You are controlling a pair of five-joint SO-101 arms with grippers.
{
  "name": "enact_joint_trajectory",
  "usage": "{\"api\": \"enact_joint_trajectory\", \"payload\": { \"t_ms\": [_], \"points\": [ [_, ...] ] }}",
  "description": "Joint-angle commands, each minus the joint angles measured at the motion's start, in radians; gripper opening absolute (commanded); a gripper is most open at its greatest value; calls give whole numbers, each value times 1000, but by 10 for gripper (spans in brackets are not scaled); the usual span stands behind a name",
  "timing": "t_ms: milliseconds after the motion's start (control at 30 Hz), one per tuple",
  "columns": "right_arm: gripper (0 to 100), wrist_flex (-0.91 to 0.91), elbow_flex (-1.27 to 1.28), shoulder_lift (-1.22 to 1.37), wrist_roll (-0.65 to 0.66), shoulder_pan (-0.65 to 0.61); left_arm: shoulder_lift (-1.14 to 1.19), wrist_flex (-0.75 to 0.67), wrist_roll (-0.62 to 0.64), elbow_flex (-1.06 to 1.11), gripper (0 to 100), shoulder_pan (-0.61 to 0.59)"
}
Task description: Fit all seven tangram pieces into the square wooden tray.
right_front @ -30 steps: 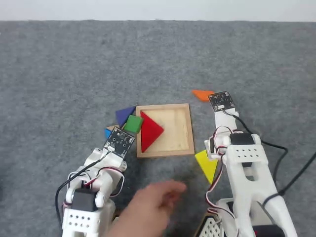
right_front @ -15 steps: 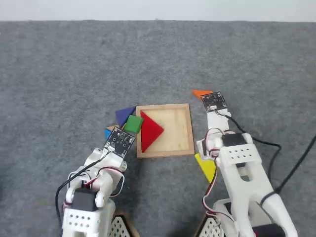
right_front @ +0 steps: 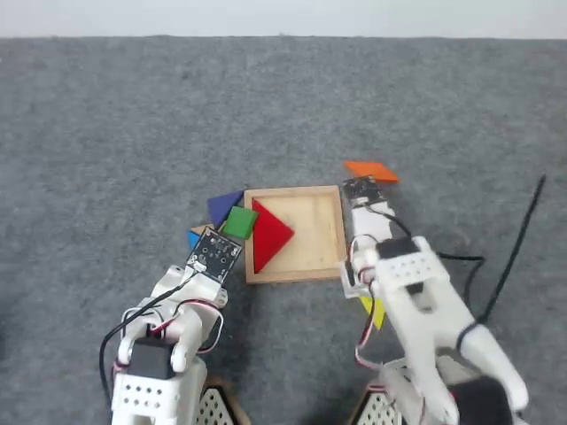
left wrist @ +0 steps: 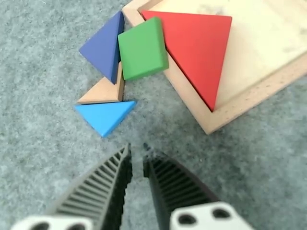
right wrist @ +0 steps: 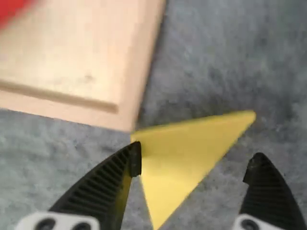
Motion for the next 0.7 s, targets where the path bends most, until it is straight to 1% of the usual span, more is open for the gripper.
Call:
{"api": "enact_joint_trajectory", "payload": {
  "t_ms": [0, 100, 200, 300, 367, 467, 533, 667],
  "points": [
    [332, -10, -101, 157, 11, 94, -5, 6, 3, -8, 42, 0],
    [332, -7, -150, 259, 11, 105, -5, 6, 3, -8, 42, 0],
    [332, 16, -192, 288, 11, 114, -5, 6, 3, -8, 42, 0],
    [332, 10, -201, 285, 15, 166, -5, 6, 3, -8, 42, 0],
    [332, -8, -209, 275, 63, 219, -5, 6, 3, -8, 42, 0],
    [332, -5, -222, 236, 87, 285, -5, 6, 3, -8, 42, 0],
    [332, 19, -222, 185, 87, 303, -5, 6, 3, -8, 42, 0],
    [332, 176, -222, 24, 78, 266, -5, 6, 3, -8, 42, 0]
  ]
}}
